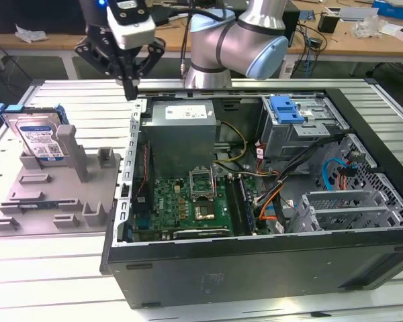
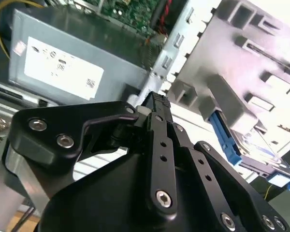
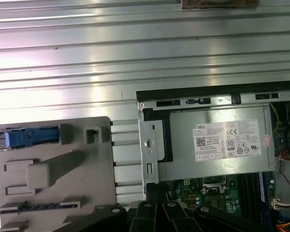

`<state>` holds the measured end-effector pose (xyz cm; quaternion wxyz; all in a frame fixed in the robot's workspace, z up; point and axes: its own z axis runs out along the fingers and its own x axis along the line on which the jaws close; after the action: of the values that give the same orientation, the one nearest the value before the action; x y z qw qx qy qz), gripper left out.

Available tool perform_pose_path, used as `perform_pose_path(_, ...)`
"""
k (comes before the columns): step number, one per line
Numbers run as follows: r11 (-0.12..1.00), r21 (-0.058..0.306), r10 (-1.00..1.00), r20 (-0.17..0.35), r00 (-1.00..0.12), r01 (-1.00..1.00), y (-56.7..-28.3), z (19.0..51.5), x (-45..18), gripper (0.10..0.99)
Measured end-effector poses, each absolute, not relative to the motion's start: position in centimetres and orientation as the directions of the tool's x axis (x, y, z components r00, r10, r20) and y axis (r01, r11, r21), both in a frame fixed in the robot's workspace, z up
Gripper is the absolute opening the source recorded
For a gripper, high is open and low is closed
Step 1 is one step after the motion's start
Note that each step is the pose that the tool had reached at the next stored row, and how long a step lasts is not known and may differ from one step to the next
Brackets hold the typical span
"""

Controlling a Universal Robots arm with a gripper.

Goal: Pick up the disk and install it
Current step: 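Reach for the disk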

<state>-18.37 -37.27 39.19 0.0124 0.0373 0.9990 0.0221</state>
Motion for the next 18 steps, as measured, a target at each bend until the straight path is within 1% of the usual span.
perform_pose_path(18,0.996,0.045,0.075,-0.023,-0.997,0.074,-34.7,39.0,-26.4,0.106)
